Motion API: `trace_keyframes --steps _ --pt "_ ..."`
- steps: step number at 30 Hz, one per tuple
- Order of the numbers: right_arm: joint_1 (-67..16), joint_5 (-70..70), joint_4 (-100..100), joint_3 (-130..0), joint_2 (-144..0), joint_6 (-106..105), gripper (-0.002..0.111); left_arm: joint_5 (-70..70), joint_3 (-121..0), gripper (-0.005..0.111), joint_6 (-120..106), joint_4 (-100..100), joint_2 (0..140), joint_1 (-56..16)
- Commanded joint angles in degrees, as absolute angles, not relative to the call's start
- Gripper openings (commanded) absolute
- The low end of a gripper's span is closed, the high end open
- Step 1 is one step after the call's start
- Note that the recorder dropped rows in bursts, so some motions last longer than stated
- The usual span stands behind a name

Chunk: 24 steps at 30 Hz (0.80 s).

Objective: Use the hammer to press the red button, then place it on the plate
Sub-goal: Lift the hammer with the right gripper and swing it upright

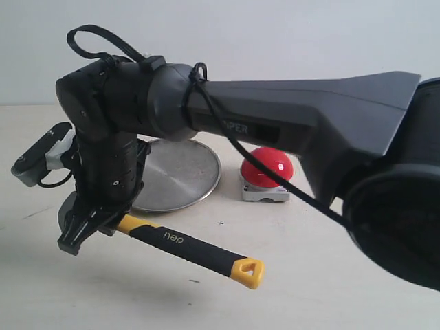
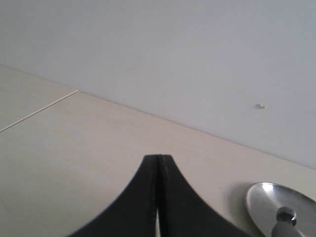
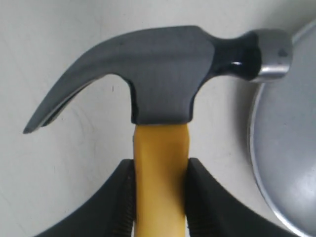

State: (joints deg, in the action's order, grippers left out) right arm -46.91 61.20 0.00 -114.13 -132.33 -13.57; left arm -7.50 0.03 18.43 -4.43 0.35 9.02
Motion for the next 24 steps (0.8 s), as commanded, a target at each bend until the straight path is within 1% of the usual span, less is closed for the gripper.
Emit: trace_keyframes --steps 1,18,24 --pt "-45.64 56.56 -0.82 -108.87 -126.44 -9.96 0.000 -7.35 0.00 0.000 18.43 -4.01 0.00 8.56" --pt "-44.85 26.54 1.58 -70.44 -99.09 0.00 0.000 -7.35 0.00 0.000 18.43 -4.01 0.00 8.56" --pt "-44.85 11.15 1.62 -55.91 -87.83 3.67 0.000 -7.35 0.00 0.000 18.43 -4.01 0.00 8.56"
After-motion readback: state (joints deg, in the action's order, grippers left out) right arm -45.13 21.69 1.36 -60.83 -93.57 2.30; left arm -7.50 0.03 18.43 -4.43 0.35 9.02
